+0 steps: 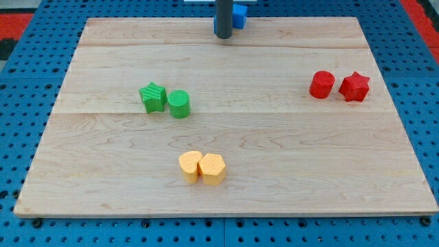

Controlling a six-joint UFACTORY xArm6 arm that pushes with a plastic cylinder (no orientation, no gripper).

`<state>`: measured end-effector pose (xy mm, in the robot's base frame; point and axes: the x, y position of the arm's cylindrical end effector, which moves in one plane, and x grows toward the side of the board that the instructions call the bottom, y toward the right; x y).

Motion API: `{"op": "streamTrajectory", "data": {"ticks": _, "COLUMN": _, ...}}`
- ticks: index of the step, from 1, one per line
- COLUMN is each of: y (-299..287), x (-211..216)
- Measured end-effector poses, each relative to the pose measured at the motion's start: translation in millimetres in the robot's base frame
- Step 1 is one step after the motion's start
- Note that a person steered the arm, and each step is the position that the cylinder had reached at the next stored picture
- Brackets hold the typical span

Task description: Move your arm to the bottom center of the table

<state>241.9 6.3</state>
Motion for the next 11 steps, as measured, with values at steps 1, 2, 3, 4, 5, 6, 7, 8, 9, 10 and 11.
{"op": "streamTrajectory", "data": {"ticks": 1, "y": 0.0, "x": 0.0}}
{"op": "streamTrajectory", "data": {"ticks": 2, "y": 0.9, "x": 0.0}}
{"op": "streamTrajectory", "data": {"ticks": 3, "y": 0.5, "x": 0.0}}
{"op": "streamTrajectory", "data": {"ticks": 4, "y": 0.0, "x": 0.0}}
{"op": "streamTrajectory", "data": {"ticks": 5, "y": 0.0, "x": 2.5}}
{"op": "streamTrajectory", "data": {"ticks": 6, "y": 0.0, "x": 6.6}}
{"op": "streamTrajectory", "data": {"ticks": 7, "y": 0.0, "x": 14.1}}
{"op": "streamTrajectory", "data": {"ticks": 8, "y": -2.0, "x": 30.6}}
{"op": "streamTrajectory", "data": {"ticks": 9, "y": -4.3, "x": 34.9}}
{"op": "streamTrajectory", "data": {"ticks": 10, "y": 13.0, "x": 64.8}}
{"op": "streamTrajectory", "data": {"ticks": 11, "y": 36.2, "x": 138.2}}
